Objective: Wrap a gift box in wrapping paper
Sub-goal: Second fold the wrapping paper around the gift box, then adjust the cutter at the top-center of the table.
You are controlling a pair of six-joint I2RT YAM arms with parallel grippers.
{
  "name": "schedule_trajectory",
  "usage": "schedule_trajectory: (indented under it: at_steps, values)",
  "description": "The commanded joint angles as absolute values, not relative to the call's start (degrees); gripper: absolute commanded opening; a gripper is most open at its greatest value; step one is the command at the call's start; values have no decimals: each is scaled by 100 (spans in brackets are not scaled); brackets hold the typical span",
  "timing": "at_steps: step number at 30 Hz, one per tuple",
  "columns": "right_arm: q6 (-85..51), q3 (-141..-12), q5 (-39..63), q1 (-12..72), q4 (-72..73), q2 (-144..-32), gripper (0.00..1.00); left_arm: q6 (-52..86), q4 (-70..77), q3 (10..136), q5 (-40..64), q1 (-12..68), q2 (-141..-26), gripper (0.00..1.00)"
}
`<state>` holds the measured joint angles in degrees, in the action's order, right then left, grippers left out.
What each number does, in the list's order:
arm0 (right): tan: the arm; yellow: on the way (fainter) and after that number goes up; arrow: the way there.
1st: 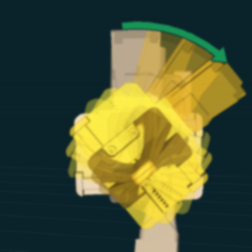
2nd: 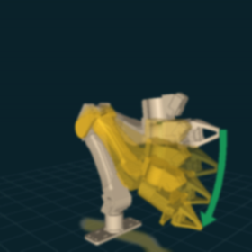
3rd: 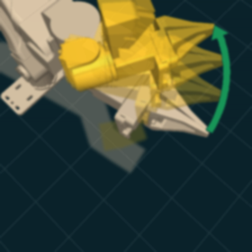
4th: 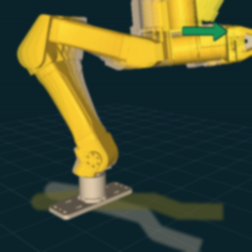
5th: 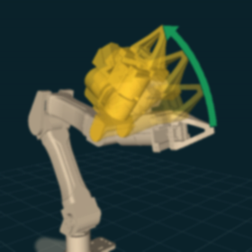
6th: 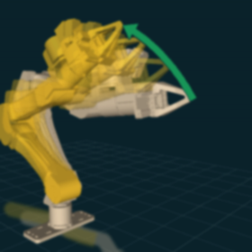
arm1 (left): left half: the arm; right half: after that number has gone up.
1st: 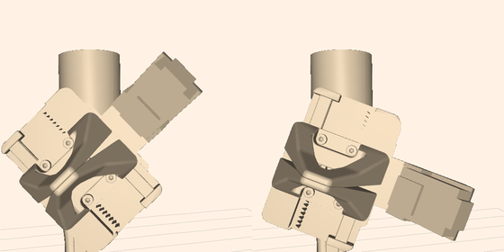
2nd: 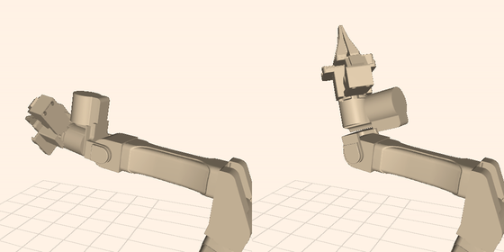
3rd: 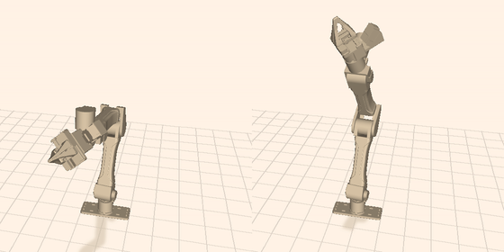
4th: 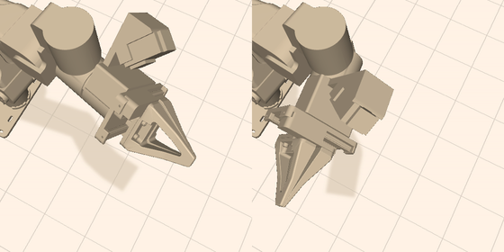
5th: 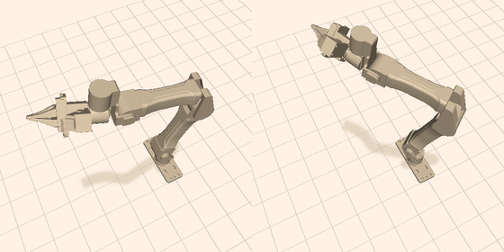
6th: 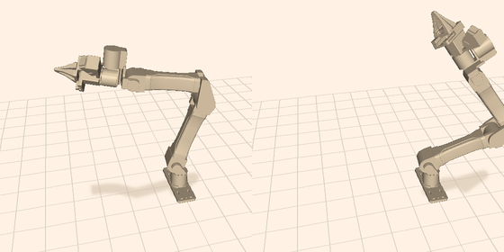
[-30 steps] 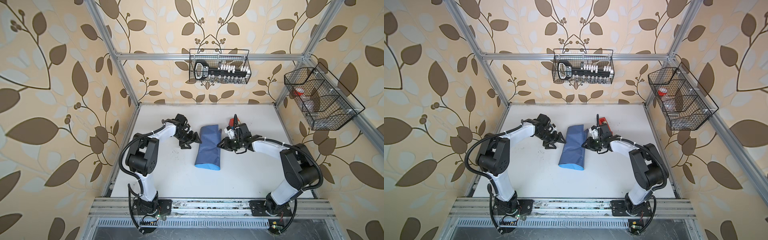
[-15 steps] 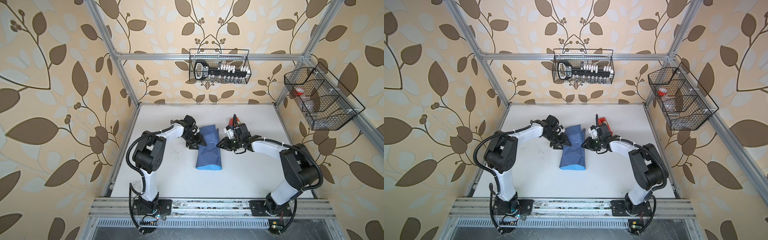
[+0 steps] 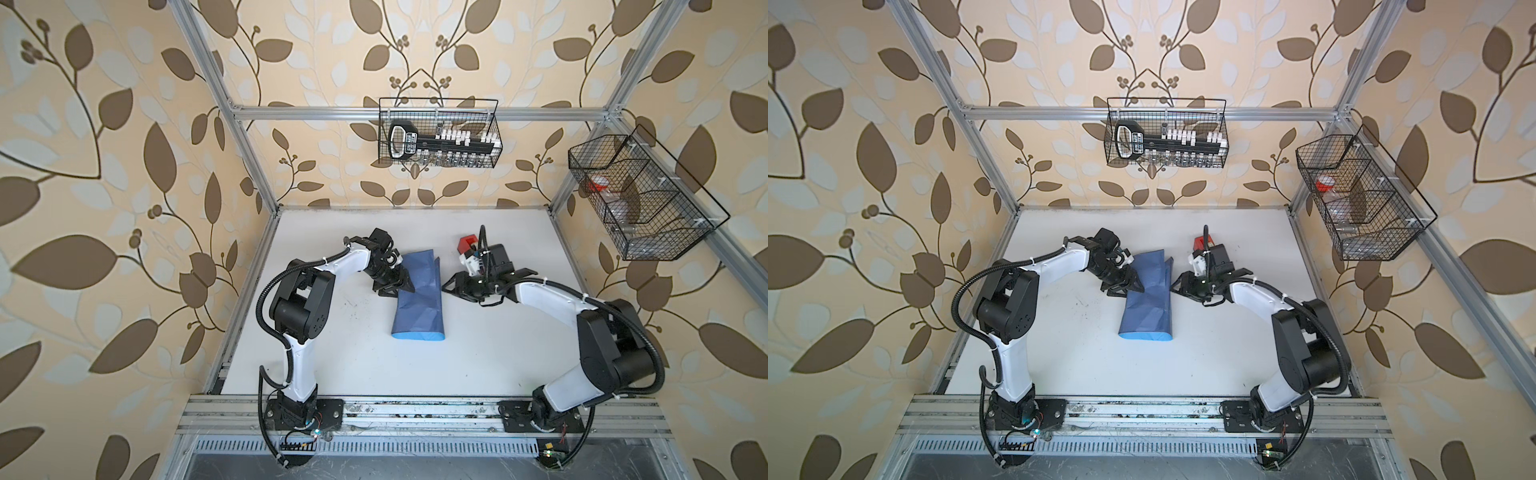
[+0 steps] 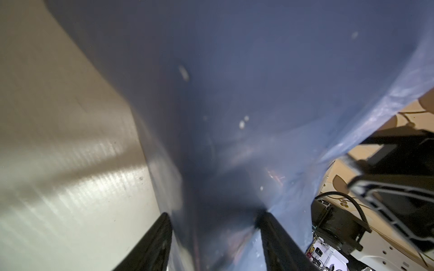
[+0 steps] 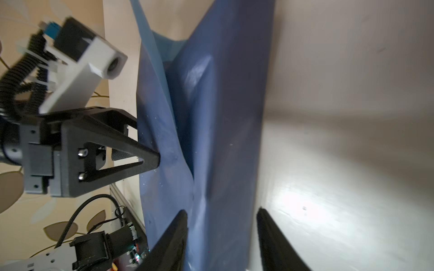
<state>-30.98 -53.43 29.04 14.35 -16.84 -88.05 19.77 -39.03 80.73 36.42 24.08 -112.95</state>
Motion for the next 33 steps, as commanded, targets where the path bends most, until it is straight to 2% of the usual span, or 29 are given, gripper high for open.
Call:
schedule_trajectory:
  at_steps: [1, 8, 12, 14, 16, 21, 25, 33]
  values:
    - [-2271, -5985, 2388, 1053, -2665, -8551, 57, 1513, -4293, 7923, 2681, 2565, -11628, 62]
    - [-1192, -7079, 659, 816, -3225, -9226, 67, 1323, -4289, 7989, 2557, 2566, -11599, 63]
    - [-1192, -7635, 469, 537, -3280, -9999, 73, 1335, -4273, 8005, 2549, 2566, -11636, 63]
    - [-1005, -7547, 461, 493, -2903, -10130, 80, 1384, -4237, 7981, 2557, 2566, -11624, 63]
    - [-764, -7385, 294, 500, -2478, -10168, 82, 1409, -4226, 7988, 2558, 2575, -11626, 63]
    - [-454, -7510, 464, 488, -2171, -10537, 82, 1416, -4219, 8000, 2558, 2575, -11593, 63]
    - [-697, -7710, 960, 595, -2415, -10870, 79, 1421, -4210, 8016, 2555, 2575, -11571, 63]
    - [-1212, -7622, 1160, 1152, -2746, -10842, 76, 1445, -4185, 8024, 2558, 2575, -11584, 63]
